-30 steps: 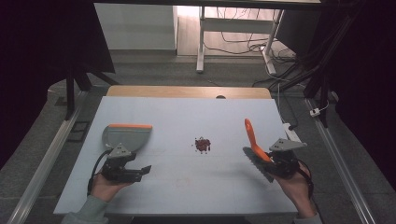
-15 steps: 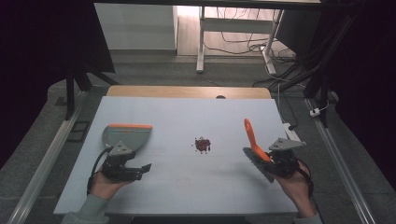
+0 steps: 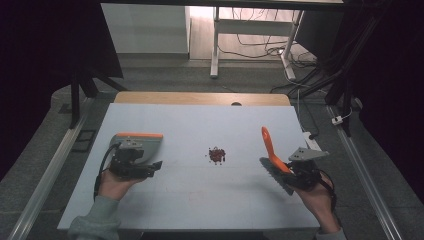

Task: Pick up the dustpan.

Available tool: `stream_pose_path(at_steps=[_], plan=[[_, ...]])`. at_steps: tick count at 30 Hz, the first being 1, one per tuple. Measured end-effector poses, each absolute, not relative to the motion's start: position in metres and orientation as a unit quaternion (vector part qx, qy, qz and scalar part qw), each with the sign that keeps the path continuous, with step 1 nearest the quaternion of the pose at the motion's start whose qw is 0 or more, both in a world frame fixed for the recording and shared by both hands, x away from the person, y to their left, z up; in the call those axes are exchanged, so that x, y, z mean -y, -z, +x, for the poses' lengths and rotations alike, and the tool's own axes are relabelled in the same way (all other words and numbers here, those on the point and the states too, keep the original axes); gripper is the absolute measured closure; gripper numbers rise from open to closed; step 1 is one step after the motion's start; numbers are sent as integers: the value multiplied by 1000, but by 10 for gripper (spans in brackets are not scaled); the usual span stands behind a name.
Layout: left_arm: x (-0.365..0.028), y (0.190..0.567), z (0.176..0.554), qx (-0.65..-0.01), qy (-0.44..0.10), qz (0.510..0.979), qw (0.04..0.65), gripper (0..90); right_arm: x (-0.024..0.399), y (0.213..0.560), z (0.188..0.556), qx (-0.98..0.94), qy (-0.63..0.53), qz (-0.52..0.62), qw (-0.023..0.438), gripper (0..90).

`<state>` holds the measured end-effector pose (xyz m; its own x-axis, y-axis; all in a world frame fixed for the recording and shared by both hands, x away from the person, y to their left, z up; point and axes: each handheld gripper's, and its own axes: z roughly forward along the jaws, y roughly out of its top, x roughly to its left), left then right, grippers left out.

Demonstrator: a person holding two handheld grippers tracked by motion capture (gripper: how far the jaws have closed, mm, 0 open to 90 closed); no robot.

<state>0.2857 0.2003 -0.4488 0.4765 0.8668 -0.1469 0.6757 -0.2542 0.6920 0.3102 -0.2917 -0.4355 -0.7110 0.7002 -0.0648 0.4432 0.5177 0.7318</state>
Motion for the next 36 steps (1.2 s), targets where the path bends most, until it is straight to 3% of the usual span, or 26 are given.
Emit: stream_pose_path(at_steps=[23, 36], plan=[[-268, 455, 298, -580, -144, 743, 301, 217, 288, 441, 305, -858, -344, 335, 183, 705], [-276, 481, 296, -610, -91, 743, 259, 197, 289, 446, 305, -859, -336, 340, 181, 704]])
